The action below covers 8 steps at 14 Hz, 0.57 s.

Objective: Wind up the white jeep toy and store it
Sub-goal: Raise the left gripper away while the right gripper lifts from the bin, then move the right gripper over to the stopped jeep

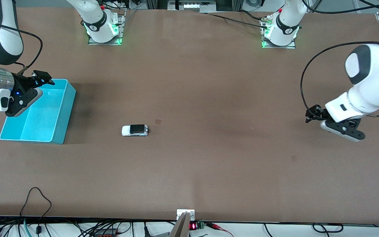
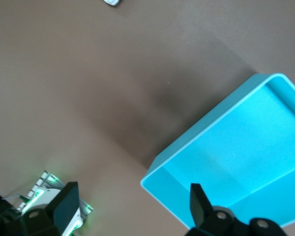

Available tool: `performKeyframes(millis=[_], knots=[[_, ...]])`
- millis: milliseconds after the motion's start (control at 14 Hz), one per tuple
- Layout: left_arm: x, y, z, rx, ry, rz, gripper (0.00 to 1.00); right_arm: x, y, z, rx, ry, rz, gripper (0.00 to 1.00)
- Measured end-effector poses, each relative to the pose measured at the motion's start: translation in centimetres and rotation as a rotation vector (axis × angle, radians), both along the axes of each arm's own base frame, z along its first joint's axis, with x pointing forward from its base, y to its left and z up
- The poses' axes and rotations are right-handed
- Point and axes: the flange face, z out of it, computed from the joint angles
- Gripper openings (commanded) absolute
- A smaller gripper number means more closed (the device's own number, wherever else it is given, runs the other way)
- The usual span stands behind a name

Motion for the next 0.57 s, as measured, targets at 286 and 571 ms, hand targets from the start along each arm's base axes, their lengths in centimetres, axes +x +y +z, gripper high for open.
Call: performKeyframes(millis=[286,571], knots=[[0.1,1.9,3.2,0.005,0.012,0.193,1.0,-2.9,0.1,-1.9,0.047,-0.043,0.176,1.0],[-0.9,1.3,6.8,-0.025,0.01,0.342,1.0,-4.5,1.3,-3.6,0.041,-0.079,0.325,1.0]])
